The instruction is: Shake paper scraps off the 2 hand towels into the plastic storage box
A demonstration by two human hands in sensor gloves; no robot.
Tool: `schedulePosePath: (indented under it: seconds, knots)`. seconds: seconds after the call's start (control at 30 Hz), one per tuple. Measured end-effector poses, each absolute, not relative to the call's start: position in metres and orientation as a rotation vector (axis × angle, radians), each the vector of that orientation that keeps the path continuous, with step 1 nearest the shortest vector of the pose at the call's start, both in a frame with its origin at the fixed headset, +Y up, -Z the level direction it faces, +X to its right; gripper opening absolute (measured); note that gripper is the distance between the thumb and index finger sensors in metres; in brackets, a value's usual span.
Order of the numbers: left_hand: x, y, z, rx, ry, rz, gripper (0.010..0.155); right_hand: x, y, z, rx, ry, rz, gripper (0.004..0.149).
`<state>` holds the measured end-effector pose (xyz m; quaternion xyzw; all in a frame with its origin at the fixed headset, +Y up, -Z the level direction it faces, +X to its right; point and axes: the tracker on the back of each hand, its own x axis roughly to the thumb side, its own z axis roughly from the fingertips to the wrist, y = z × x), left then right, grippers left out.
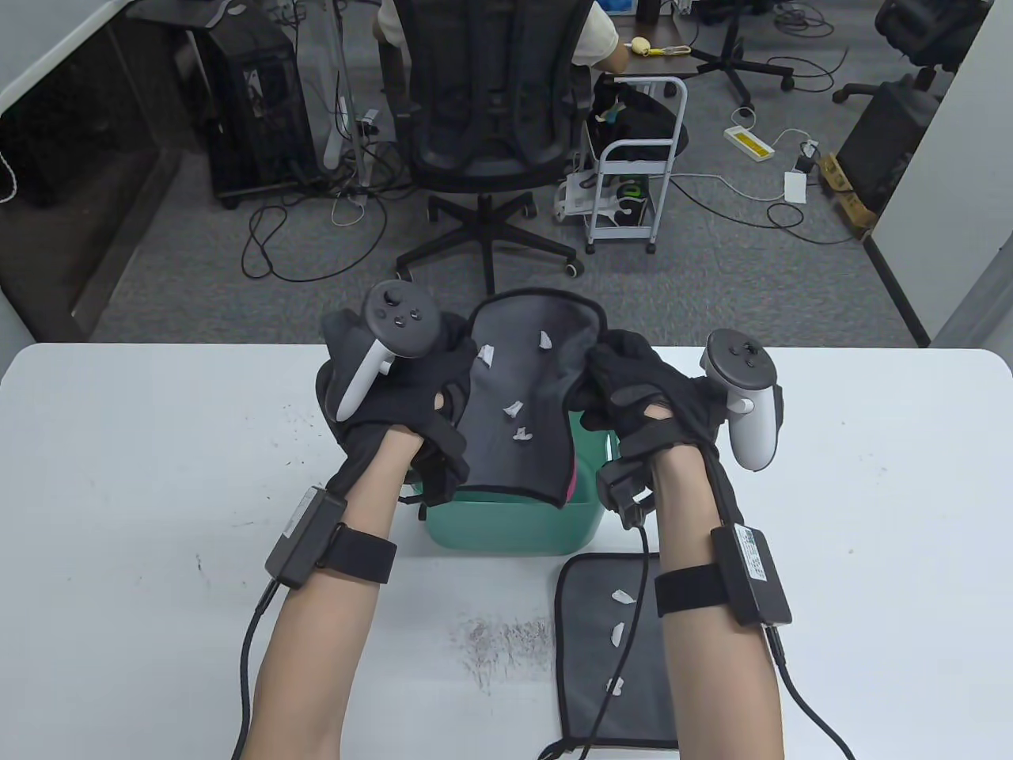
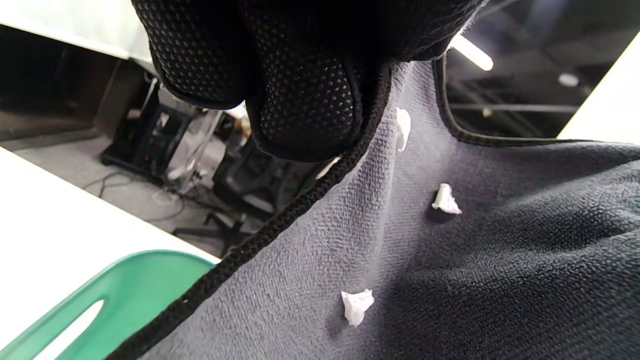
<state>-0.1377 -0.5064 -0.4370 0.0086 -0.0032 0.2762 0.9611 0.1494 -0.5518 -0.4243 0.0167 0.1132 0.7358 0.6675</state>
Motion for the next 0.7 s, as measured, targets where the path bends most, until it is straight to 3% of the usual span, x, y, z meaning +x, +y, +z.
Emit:
schedulePosePath:
  seconds: [0.33, 0.5, 0.7]
  knots:
    - [-0.148, -0.565, -0.446, 0.214, -0.063, 0.706, 0.041, 0.144, -0.583, -0.428, 0.02, -0.052, 1.933, 0.038]
    - [-0.149, -0.595, -0.45, 0.026, -0.067, 0.606, 0.041, 0.144, -0.611, -0.43, -0.004, 0.046, 2.005, 0.038]
    - [-0.152, -0.606, -0.45, 0.021, -0.05, 0.612, 0.041, 0.147, -0.617, -0.43, -0.04, 0.057, 2.018, 0.038]
